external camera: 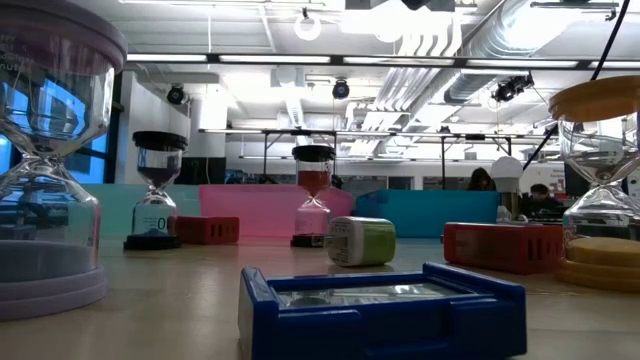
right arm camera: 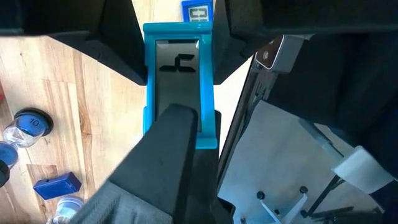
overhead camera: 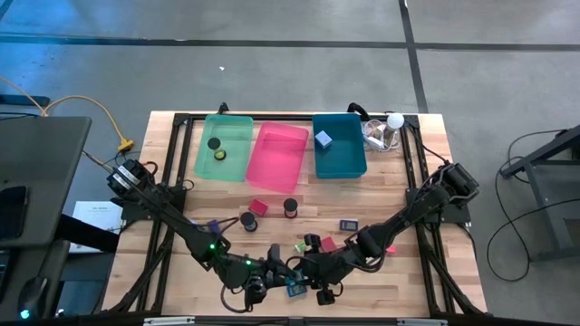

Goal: Pick & Place Office items
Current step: Put the light blue digital clock into the pink bin

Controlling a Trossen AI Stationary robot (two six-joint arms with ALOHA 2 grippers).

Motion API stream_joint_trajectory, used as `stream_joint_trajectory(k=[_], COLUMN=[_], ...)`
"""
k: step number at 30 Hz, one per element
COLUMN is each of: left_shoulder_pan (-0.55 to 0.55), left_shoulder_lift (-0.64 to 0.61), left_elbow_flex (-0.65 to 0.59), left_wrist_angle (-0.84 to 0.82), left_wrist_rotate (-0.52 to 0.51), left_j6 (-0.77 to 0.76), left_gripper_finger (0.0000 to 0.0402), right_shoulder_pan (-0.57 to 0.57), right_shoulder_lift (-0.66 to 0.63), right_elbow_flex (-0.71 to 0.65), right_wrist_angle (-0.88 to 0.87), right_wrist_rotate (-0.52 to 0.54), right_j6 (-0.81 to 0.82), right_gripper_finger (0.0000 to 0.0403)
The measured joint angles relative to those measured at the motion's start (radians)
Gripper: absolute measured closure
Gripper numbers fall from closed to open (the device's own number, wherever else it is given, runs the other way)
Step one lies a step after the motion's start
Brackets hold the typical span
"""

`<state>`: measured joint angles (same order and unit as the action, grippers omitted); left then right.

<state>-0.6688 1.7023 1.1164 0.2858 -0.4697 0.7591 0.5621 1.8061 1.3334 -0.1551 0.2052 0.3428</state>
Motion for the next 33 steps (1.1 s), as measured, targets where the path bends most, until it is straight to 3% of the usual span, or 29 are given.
stream_joint_trajectory(k=[7, 16, 29, 33], left_shoulder_pan=[0.005, -0.004, -0.004, -0.008], left_shoulder_lift=[0.0, 0.0, 0.0, 0.0], left_elbow_flex=[0.0, 0.0, -0.001, -0.001], left_wrist_angle=[0.003, -0.002, 0.008, 0.012], left_wrist_rotate=[0.009, 0.01, 0.007, -0.001], left_j6=[0.01, 0.034, -0.022, -0.04], left_gripper_finger=[0.0254, 0.0328, 0.0331, 0.0331], right_shoulder_pan=[0.0, 0.0, 0.001, 0.001], right_shoulder_lift=[-0.001, -0.002, -0.002, -0.002], right_elbow_flex=[0.0, 0.0, 0.0, 0.0], right_wrist_angle=[0.0, 0.004, 0.005, 0.015], right_wrist_rotate=[0.001, -0.015, -0.003, 0.002], right_j6=[0.0, 0.007, 0.008, 0.028], right_gripper_finger=[0.0266, 0.0266, 0.0266, 0.024])
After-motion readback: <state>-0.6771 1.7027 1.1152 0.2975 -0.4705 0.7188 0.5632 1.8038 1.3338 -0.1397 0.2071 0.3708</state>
